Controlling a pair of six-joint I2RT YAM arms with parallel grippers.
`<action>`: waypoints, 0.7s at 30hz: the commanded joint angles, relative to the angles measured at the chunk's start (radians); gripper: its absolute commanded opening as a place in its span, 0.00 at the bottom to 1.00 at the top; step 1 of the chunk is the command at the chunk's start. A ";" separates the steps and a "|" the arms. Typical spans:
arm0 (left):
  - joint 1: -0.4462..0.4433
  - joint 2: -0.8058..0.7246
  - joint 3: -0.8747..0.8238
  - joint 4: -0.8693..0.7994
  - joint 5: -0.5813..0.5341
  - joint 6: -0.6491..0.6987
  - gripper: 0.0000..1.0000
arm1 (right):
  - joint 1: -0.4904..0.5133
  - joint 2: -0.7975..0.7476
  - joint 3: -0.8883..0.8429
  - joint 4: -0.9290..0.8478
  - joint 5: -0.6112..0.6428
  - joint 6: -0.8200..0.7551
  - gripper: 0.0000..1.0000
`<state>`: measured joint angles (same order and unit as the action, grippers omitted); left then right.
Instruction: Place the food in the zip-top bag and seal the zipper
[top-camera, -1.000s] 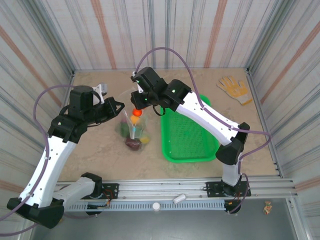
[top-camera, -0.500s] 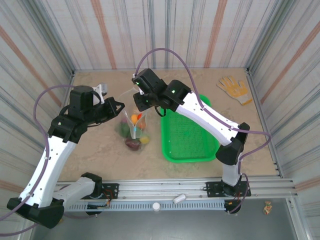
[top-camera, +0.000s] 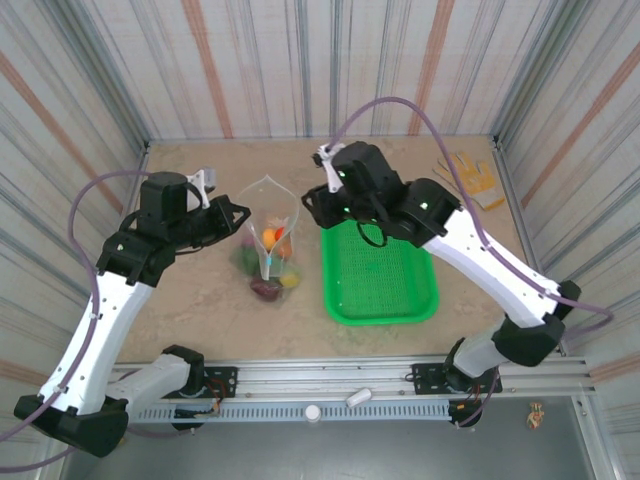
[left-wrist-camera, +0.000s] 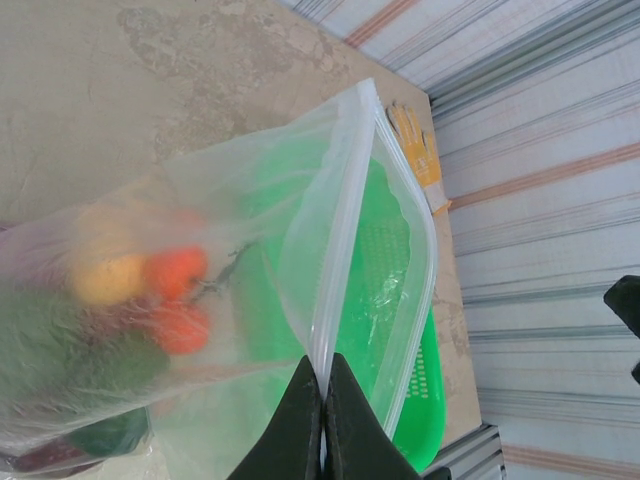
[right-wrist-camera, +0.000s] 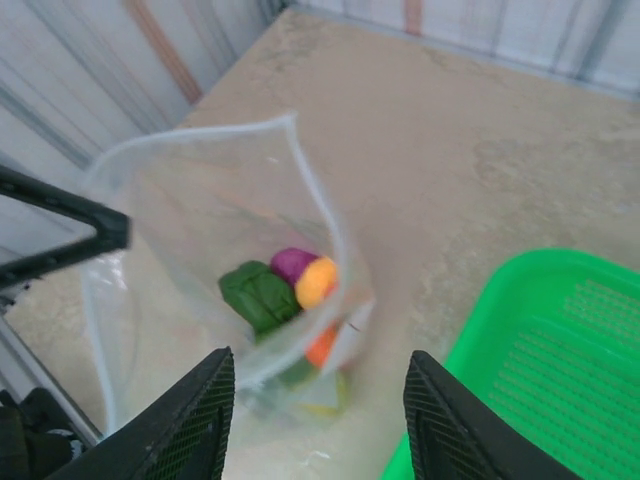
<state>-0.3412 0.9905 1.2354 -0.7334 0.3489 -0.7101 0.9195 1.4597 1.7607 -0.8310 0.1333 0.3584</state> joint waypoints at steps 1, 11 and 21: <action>0.004 -0.012 -0.007 0.015 0.033 0.022 0.00 | -0.052 -0.054 -0.155 0.002 -0.014 0.058 0.46; -0.011 0.060 0.023 0.032 0.186 0.108 0.00 | -0.070 -0.108 -0.277 0.026 -0.174 -0.052 0.54; -0.073 0.148 0.050 0.030 0.322 0.195 0.06 | 0.142 -0.181 -0.423 0.198 -0.063 -0.947 0.62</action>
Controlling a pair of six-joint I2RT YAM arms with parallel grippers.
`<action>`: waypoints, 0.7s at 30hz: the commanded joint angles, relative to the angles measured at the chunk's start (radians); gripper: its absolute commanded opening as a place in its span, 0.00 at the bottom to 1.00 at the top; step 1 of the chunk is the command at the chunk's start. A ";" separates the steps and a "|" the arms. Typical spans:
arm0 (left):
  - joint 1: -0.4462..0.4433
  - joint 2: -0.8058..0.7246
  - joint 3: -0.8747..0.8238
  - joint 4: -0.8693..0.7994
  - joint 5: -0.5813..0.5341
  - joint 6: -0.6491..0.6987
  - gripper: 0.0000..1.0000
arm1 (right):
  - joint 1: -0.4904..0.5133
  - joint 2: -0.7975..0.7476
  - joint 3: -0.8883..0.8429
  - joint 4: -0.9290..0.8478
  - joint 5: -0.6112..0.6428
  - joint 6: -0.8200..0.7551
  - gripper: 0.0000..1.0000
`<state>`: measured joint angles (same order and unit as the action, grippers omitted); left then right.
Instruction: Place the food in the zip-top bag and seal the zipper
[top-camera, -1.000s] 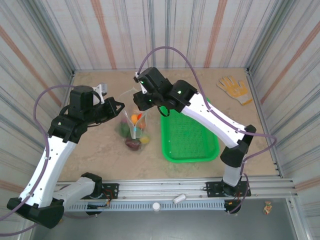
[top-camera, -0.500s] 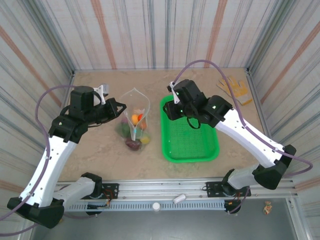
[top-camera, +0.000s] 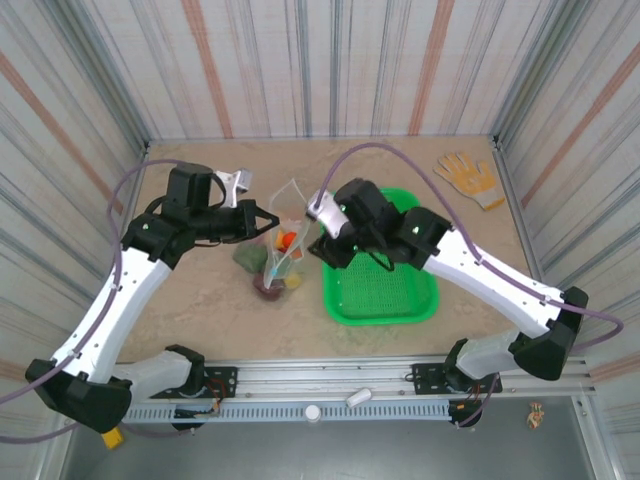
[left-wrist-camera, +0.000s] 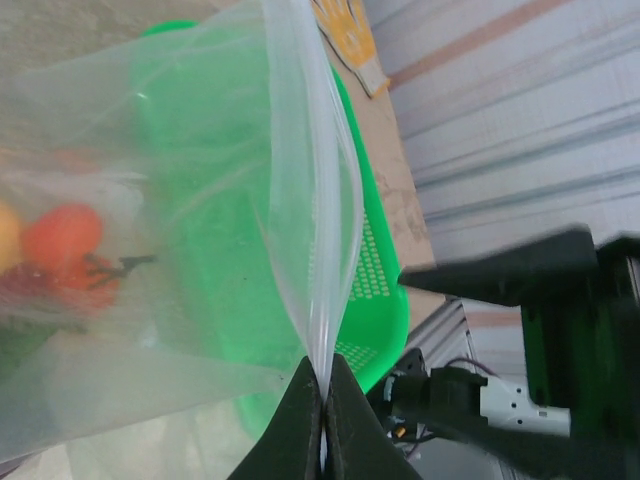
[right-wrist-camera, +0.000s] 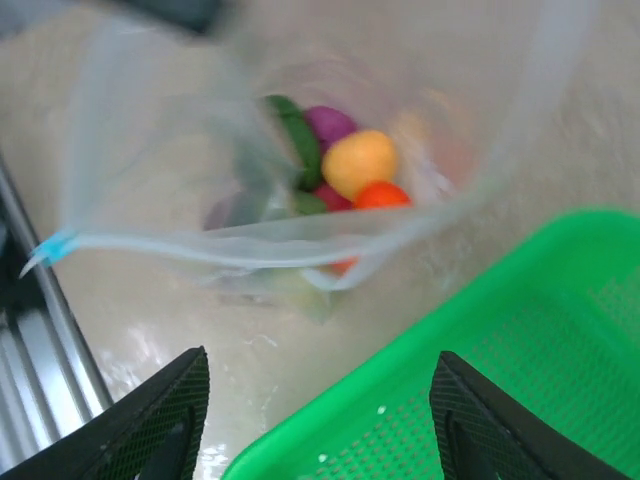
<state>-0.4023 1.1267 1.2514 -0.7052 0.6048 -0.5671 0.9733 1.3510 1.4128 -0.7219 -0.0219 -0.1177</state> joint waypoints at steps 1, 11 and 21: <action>-0.013 0.020 0.036 0.002 0.072 0.050 0.06 | 0.095 -0.081 -0.096 0.117 0.086 -0.541 0.60; -0.026 0.079 0.070 0.013 0.114 0.036 0.06 | 0.090 0.036 -0.103 0.217 0.072 -0.811 0.52; -0.029 0.139 0.127 0.036 0.110 0.038 0.08 | 0.063 0.187 0.044 0.171 -0.013 -0.751 0.08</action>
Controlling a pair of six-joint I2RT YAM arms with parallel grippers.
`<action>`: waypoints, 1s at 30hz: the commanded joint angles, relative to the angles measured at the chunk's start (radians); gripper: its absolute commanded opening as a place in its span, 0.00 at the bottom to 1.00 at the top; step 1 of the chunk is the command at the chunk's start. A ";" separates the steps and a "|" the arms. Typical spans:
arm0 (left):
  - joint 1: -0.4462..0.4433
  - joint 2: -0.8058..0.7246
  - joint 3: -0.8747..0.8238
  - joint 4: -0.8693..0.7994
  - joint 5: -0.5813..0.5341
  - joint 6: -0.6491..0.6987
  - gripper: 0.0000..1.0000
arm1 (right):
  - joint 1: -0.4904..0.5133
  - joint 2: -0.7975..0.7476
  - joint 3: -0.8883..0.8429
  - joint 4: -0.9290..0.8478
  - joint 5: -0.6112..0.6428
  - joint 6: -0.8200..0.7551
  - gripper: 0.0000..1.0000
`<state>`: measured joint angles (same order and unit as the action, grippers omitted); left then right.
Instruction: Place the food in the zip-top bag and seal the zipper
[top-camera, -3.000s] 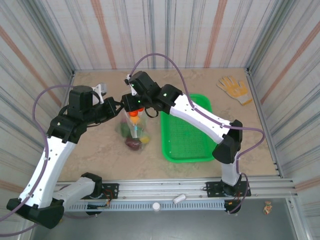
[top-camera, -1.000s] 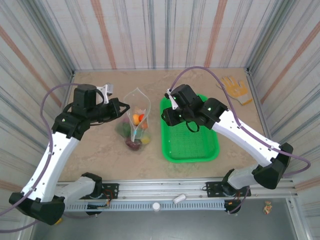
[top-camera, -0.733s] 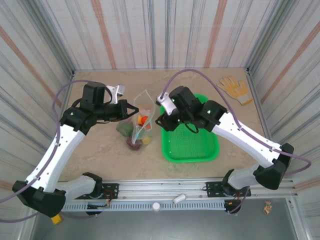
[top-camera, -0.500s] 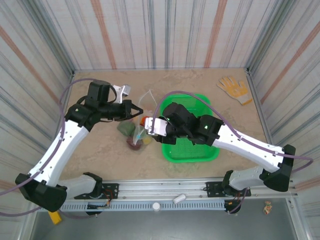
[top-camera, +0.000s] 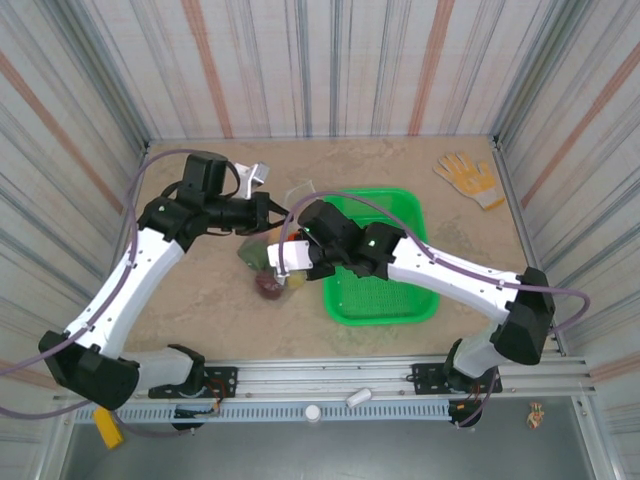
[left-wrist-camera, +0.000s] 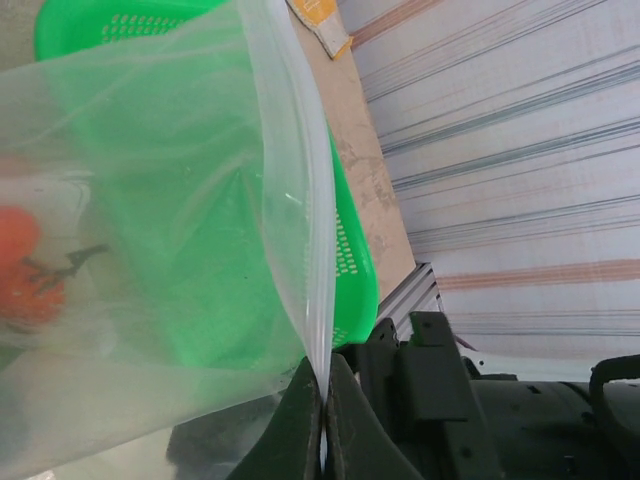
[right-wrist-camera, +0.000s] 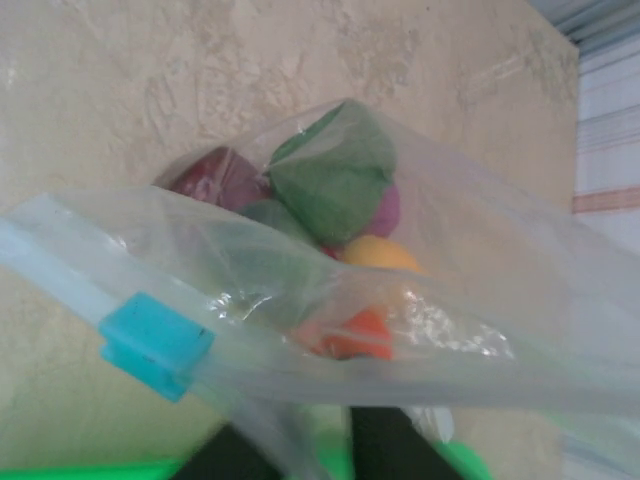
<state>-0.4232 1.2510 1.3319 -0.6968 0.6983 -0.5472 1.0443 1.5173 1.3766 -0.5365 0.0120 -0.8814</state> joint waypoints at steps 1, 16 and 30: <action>-0.008 0.023 0.066 0.019 -0.001 0.031 0.12 | -0.013 0.030 0.103 -0.023 -0.065 0.036 0.02; 0.014 -0.143 0.143 0.036 -0.487 0.247 0.58 | -0.164 0.182 0.542 -0.235 -0.262 0.628 0.00; -0.009 -0.372 -0.176 0.235 -0.388 0.343 0.56 | -0.198 0.196 0.444 -0.241 -0.332 0.748 0.00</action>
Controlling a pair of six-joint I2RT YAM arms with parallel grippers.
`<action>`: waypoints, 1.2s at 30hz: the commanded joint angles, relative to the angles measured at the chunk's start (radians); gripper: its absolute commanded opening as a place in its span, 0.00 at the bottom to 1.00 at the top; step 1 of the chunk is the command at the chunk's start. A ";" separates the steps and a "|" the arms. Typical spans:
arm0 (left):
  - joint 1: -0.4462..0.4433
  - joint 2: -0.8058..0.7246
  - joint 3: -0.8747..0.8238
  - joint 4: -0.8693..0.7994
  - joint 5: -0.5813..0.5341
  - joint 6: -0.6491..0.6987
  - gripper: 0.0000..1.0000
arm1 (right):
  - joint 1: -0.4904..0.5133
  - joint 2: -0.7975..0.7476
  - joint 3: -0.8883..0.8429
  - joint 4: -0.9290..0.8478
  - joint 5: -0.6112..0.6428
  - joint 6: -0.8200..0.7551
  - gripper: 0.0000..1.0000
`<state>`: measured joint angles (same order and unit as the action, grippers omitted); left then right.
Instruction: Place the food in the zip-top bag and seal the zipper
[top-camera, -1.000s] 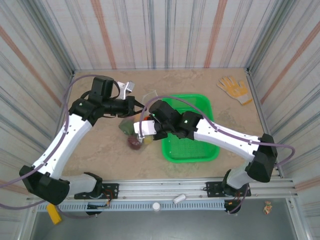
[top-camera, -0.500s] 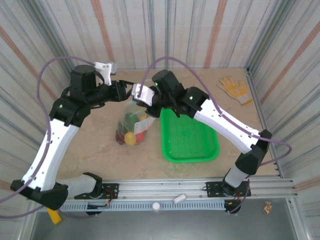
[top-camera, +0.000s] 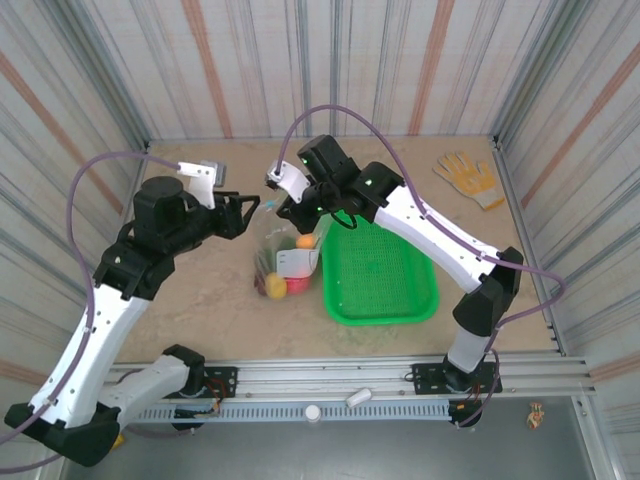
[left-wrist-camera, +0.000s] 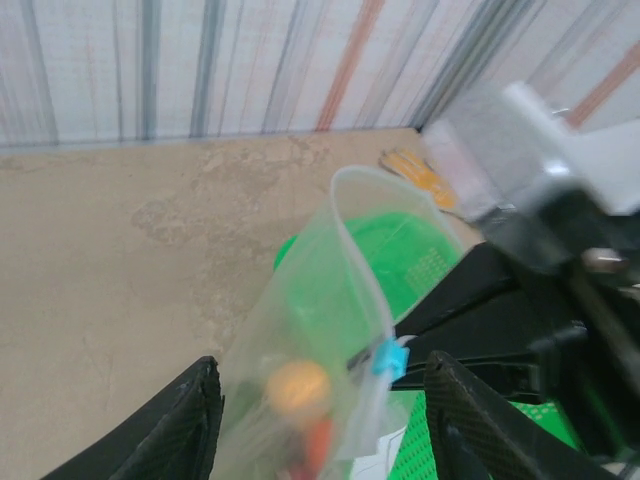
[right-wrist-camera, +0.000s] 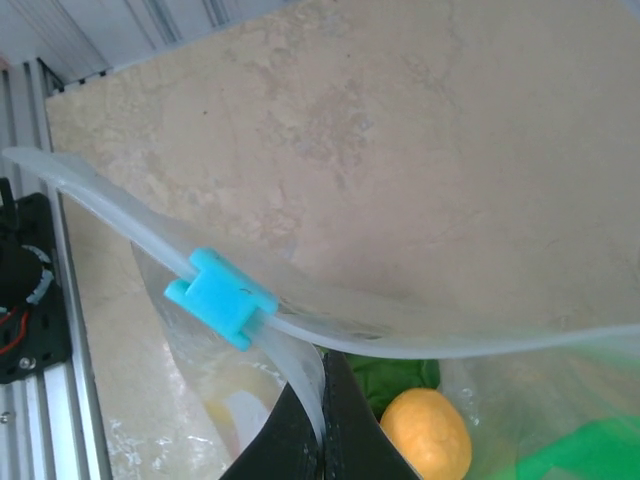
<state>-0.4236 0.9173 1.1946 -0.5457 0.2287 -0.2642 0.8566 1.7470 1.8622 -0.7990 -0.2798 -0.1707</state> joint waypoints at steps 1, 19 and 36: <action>-0.014 -0.053 -0.073 0.121 0.152 0.079 0.55 | -0.012 -0.045 -0.055 0.031 -0.045 0.037 0.00; -0.160 -0.172 -0.365 0.354 0.183 0.481 0.23 | -0.043 -0.178 -0.250 0.139 -0.248 -0.003 0.00; -0.161 -0.192 -0.382 0.340 0.080 0.495 0.00 | -0.042 -0.217 -0.239 0.105 -0.126 -0.027 0.32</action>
<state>-0.5781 0.7422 0.8272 -0.2291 0.3378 0.2173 0.8158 1.5867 1.6180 -0.6807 -0.4702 -0.1730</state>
